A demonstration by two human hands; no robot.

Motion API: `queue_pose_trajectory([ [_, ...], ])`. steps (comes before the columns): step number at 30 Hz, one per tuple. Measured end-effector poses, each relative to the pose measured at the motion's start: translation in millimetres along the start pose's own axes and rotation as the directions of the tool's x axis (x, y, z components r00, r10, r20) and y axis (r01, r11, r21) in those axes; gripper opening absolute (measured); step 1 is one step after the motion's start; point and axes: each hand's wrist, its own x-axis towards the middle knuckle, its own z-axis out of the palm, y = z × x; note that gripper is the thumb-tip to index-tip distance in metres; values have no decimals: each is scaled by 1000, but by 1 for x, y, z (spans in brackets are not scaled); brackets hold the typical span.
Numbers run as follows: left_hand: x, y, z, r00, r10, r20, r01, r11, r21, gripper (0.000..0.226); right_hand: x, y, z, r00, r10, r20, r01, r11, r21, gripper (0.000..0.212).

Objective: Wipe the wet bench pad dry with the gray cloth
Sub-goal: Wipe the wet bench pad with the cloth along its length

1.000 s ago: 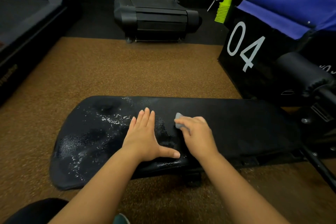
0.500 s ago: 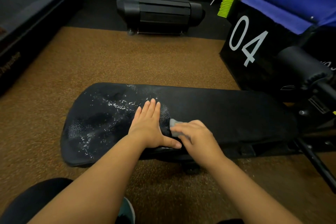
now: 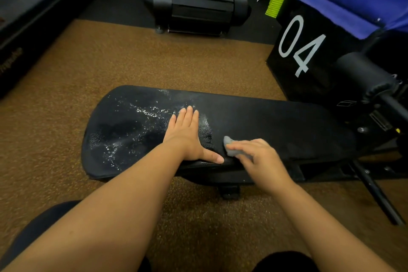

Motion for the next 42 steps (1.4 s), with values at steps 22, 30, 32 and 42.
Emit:
queue_pose_trajectory([
  [22, -11, -31, 3, 986, 160, 53, -164, 982, 96, 159, -31, -20, 21, 975, -203, -87, 202, 979, -20, 26],
  [30, -11, -29, 2, 986, 156, 56, -162, 979, 121, 159, -24, -50, 53, 969, -111, -220, 116, 993, 9, 29],
  [32, -11, -31, 1, 985, 160, 65, -167, 979, 114, 160, -32, -44, 46, 967, -216, -137, 219, 976, 7, 27],
  [42, -13, -29, 2, 987, 150, 51, -154, 983, 97, 157, 14, -55, 52, 980, 28, -197, -31, 999, -12, 31],
])
